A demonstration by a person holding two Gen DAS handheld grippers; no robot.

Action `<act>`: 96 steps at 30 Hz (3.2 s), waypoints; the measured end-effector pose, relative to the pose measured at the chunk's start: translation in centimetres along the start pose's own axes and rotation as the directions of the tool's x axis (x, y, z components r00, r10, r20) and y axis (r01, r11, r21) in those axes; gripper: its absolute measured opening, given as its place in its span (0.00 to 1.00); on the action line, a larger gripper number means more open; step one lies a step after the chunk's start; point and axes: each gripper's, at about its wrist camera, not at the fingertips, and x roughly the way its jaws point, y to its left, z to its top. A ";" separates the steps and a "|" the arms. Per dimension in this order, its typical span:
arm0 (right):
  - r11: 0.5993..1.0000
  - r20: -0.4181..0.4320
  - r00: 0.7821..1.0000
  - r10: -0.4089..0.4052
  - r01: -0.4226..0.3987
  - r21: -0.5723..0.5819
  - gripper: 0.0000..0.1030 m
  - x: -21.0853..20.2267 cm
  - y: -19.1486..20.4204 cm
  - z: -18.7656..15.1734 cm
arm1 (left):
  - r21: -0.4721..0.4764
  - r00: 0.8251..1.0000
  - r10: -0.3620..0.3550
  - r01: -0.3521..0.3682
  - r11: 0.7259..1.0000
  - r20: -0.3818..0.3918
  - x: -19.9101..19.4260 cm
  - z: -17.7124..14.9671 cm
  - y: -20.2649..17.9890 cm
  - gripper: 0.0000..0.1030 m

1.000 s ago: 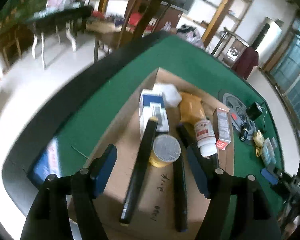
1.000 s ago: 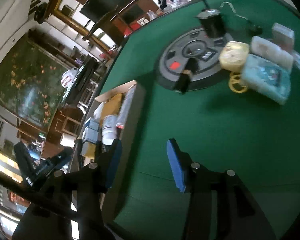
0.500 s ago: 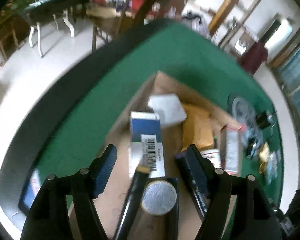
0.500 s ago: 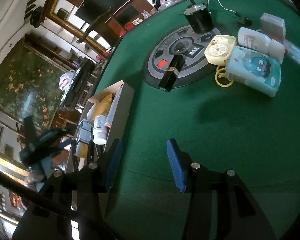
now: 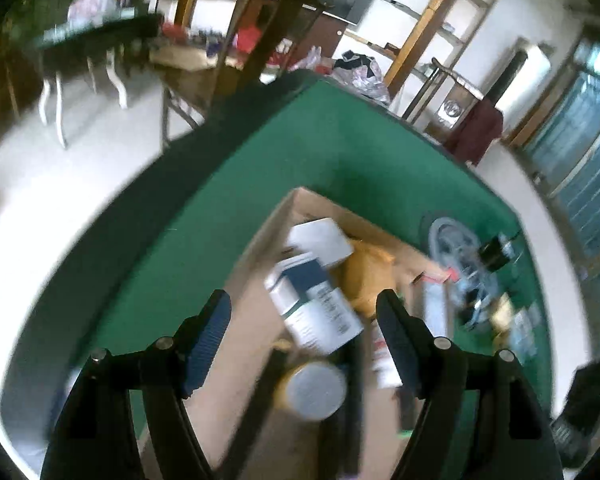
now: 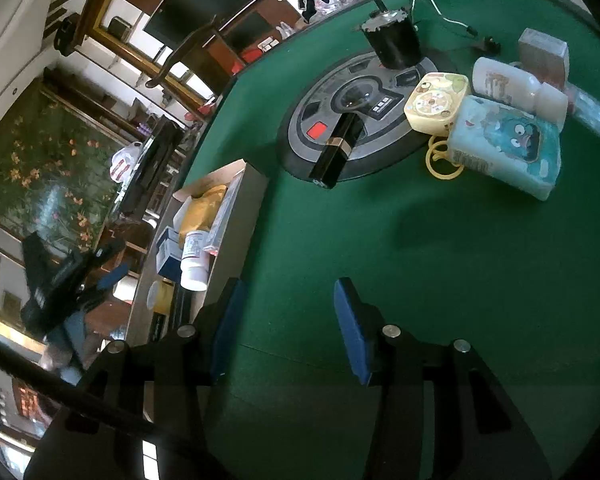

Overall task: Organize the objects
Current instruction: 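Move both open grippers back over the items beside the weight plate, then grasp the black marker on the weight plate with the left gripper while the right grasps the white bottle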

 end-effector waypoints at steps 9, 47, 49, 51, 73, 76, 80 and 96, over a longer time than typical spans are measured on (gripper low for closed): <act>0.992 0.123 0.984 -0.129 0.129 0.002 0.44 -4.7 -3.4 1.4 | 0.298 0.998 -0.006 -0.012 0.954 0.059 -2.9 -4.5 -8.9 0.68; 0.984 0.221 0.961 -0.167 0.150 0.095 0.47 -7.6 -11.5 6.7 | 0.494 0.997 0.035 0.003 0.869 -0.067 16.9 -4.3 -27.3 0.14; 0.983 0.217 0.960 -0.176 0.159 0.094 0.47 -7.4 -11.5 6.7 | 0.494 0.996 0.007 0.040 0.869 -0.092 16.5 -4.7 -27.4 0.14; 0.983 0.209 0.963 -0.172 0.154 0.098 0.47 -7.2 -11.6 6.7 | 0.472 0.993 -0.026 0.076 0.878 -0.112 15.8 -5.1 -26.9 0.14; 0.945 0.139 0.937 -0.321 0.327 -0.024 0.48 -5.6 -10.6 10.7 | 0.200 0.927 -0.362 0.375 0.905 -0.097 0.1 -7.0 -16.6 0.14; 0.903 0.105 0.912 -0.396 0.408 -0.133 0.45 -3.6 -9.5 11.9 | 0.190 0.935 -0.346 0.356 0.915 -0.081 -0.2 -7.2 -15.1 0.14; 0.847 0.089 0.881 -0.465 0.471 -0.245 0.43 -1.9 -8.4 12.5 | 0.192 0.942 -0.329 0.336 0.922 -0.068 0.0 -7.0 -14.0 0.14; 0.779 0.034 0.853 -0.520 0.490 -0.391 0.30 1.8 -7.6 13.5 | 0.160 0.944 -0.325 0.329 0.931 -0.049 1.1 -6.2 -10.6 0.14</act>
